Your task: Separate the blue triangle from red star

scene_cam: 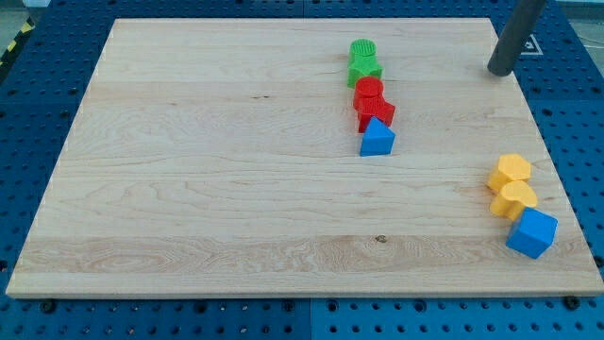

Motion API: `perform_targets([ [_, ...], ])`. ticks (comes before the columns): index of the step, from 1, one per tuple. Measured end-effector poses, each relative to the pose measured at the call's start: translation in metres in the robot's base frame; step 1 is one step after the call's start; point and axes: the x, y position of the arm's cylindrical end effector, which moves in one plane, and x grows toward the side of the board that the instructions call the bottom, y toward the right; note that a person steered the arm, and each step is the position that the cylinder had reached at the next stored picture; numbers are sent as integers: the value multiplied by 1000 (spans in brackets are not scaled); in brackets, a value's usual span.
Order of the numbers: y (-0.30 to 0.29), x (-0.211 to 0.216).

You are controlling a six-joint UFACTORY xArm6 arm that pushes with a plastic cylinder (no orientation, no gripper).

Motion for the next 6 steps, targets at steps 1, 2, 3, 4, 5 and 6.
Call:
perform_targets([
  [1, -26, 39],
  [2, -57, 77],
  [3, -89, 106],
  [4, -127, 110],
  [5, -164, 104],
  [6, -206, 104],
])
